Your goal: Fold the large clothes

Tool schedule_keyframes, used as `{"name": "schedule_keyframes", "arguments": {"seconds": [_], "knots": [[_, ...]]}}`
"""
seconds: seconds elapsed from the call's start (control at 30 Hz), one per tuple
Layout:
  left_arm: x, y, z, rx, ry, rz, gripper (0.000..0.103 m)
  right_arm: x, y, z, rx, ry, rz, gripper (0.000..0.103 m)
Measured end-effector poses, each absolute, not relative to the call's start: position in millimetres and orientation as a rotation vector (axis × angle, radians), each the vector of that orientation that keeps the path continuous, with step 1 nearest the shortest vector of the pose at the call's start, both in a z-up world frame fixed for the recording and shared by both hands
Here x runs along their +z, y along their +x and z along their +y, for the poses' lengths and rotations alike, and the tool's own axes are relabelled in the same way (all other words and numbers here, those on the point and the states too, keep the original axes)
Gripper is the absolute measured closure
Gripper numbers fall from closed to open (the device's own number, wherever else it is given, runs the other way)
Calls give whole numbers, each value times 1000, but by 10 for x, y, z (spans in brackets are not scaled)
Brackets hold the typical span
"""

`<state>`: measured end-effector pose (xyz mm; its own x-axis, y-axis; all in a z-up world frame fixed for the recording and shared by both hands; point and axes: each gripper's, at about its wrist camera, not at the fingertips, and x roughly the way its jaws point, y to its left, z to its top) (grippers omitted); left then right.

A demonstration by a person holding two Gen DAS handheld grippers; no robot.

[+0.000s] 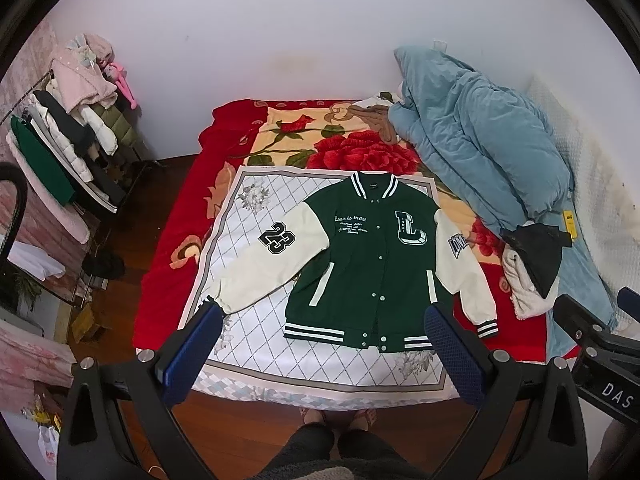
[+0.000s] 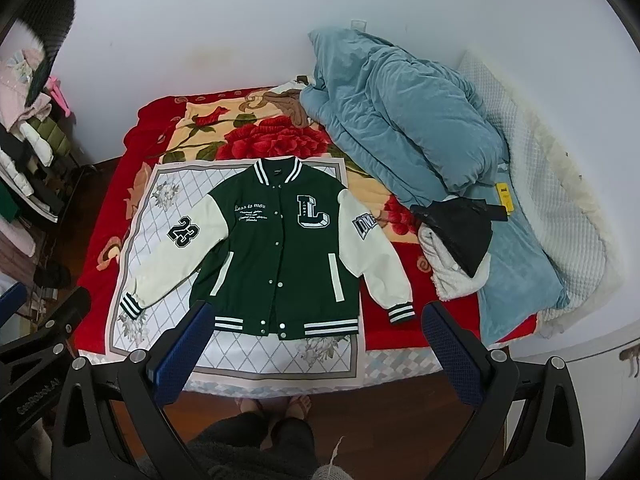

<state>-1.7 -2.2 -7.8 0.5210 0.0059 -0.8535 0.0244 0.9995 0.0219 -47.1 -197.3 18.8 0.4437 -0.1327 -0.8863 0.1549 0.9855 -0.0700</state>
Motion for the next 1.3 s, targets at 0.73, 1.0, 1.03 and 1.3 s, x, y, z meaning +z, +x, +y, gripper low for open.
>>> {"name": "schedule_keyframes", "arguments": {"seconds": [0.73,1.0,1.03,1.3], "knots": [[-55,0,-23,-11,34,1021,0,207,-465,-1947,-179,20,1089,0],[-46,9,-23,-10,34,1020,0,246,-451,-1939,-176,20,1090,0],[-41,12,-21,-11,33,1021,0,240,-461,-1937,-176,20,1089,0],[-26,-2,-20,-14,32,1021,0,243,-461,-1922,-176,20,1089,0]]}}
